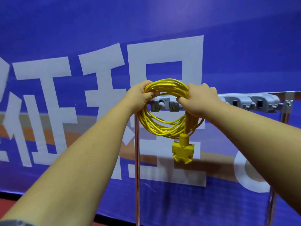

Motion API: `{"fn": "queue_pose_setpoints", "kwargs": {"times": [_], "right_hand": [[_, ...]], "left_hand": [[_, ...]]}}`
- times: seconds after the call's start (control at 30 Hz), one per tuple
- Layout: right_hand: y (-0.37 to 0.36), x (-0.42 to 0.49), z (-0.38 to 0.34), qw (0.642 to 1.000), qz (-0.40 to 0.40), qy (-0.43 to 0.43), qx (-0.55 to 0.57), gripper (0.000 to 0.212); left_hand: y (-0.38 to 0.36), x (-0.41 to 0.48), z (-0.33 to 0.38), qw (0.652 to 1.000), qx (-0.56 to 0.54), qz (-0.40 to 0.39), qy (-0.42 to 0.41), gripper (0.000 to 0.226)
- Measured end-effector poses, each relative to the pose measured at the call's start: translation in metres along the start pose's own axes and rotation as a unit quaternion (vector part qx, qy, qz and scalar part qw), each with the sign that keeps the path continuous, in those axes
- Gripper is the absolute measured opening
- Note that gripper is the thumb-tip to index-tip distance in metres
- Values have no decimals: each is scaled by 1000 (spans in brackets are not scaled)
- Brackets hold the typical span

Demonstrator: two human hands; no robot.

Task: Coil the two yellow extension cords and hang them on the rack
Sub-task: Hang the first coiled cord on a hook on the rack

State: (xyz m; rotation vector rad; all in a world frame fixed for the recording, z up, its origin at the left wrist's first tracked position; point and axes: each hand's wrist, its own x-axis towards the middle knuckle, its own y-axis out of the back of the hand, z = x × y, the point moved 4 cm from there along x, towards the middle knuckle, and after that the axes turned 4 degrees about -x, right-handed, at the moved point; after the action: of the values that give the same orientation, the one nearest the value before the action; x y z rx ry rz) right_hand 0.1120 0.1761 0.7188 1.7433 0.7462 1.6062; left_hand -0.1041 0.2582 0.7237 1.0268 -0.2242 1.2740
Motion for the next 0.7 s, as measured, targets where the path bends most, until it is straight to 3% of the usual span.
{"fn": "queue_pose_setpoints", "kwargs": {"times": [0.2,0.47,0.57,0.7], "right_hand": [[-14,-1,-13,995,-43,17,-90,40],[-21,3,-8,991,-84,55,-90,60],[-23,1,-12,985,-69,88,-129,70],[-21,-2,-12,987,-62,95,-109,66]], "left_hand": [[-18,-6,-37,997,-46,-32,60,21],[-14,-23,-50,983,-145,-68,95,25],[-15,-33,-58,979,-173,-56,97,40],[-16,-35,-56,981,-172,-37,85,62]]}}
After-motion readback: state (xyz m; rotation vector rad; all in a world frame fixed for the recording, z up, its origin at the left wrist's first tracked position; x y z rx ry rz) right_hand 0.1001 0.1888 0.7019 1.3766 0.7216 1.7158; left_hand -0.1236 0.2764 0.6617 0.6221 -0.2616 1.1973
